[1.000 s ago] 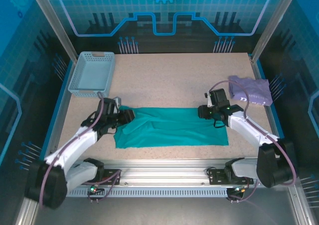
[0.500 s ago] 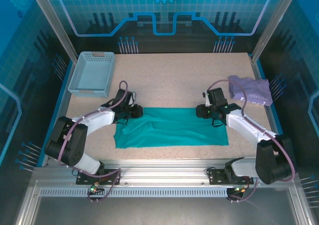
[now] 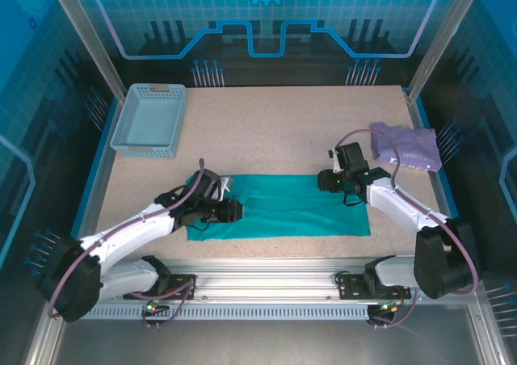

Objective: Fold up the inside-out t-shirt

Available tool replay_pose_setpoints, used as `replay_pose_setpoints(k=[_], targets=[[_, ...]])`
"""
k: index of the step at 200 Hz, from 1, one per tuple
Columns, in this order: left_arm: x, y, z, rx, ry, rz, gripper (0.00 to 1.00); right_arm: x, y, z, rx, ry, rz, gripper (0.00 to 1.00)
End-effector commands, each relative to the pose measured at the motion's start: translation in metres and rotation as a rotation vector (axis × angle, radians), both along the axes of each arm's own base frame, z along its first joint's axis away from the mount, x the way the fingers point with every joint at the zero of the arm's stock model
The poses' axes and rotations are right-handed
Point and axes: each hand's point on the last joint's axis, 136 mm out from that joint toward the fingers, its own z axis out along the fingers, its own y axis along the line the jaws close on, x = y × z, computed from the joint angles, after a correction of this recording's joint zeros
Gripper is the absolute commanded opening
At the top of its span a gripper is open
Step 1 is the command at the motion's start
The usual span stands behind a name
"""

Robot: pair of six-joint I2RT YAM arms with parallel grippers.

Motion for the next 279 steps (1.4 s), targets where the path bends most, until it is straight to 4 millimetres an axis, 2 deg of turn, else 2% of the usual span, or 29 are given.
replay_pose_setpoints(k=[1,17,34,59,72,86,96,99,107,131,157,161,165,193,212,235,253,279], targets=[[-0.024,-0.007,0.018,-0.079,0.052,-0.065,0.46,0.000,0.006,0.001,0.011,0.008,0.001,0.47],[-0.008,0.001,0.030,-0.055,-0.028,-0.022,0.48,0.002,0.012,0.004,0.018,0.001,0.014,0.47],[0.022,0.022,0.032,-0.004,-0.067,0.105,0.49,0.004,0.027,0.011,0.023,-0.018,0.061,0.47],[0.064,0.060,0.024,0.021,-0.087,0.295,0.51,0.000,0.073,0.026,0.059,-0.081,0.203,0.47],[0.084,0.072,0.024,0.005,-0.113,0.350,0.51,-0.004,0.098,0.030,0.078,-0.106,0.280,0.47],[0.101,0.075,0.020,0.029,-0.134,0.348,0.51,-0.007,0.113,0.030,0.063,-0.112,0.324,0.47],[0.109,0.072,0.013,0.045,-0.117,0.327,0.51,-0.010,0.115,0.020,0.042,-0.088,0.333,0.47],[0.110,0.070,0.009,0.049,-0.103,0.319,0.51,-0.005,0.119,0.028,0.046,-0.105,0.331,0.47],[0.114,0.065,0.001,0.049,-0.072,0.300,0.51,-0.004,0.120,0.027,0.040,-0.098,0.329,0.47],[0.107,0.048,-0.024,0.047,0.020,0.223,0.48,-0.006,0.114,0.020,0.016,-0.080,0.308,0.47],[0.072,0.029,-0.037,0.088,0.081,0.110,0.43,-0.007,0.106,0.022,-0.005,-0.094,0.287,0.47],[0.065,0.026,-0.037,0.088,0.093,0.093,0.42,-0.007,0.104,0.023,-0.010,-0.095,0.284,0.47],[0.057,0.023,-0.037,0.089,0.108,0.078,0.41,-0.014,0.099,0.013,-0.026,-0.069,0.285,0.47],[0.002,0.010,-0.029,0.054,0.162,0.012,0.37,-0.019,0.087,0.012,-0.066,-0.058,0.279,0.47],[-0.017,0.008,-0.023,-0.007,0.190,0.012,0.40,-0.021,0.083,0.012,-0.063,-0.061,0.266,0.48],[-0.008,0.009,-0.007,-0.009,0.118,0.011,0.43,-0.020,0.086,0.014,-0.042,-0.067,0.261,0.48],[0.016,0.012,0.002,0.004,0.036,0.058,0.44,-0.019,0.091,0.017,-0.022,-0.068,0.270,0.48],[0.055,0.020,-0.001,-0.008,-0.022,0.174,0.44,-0.021,0.097,0.024,-0.009,-0.089,0.287,0.48]])
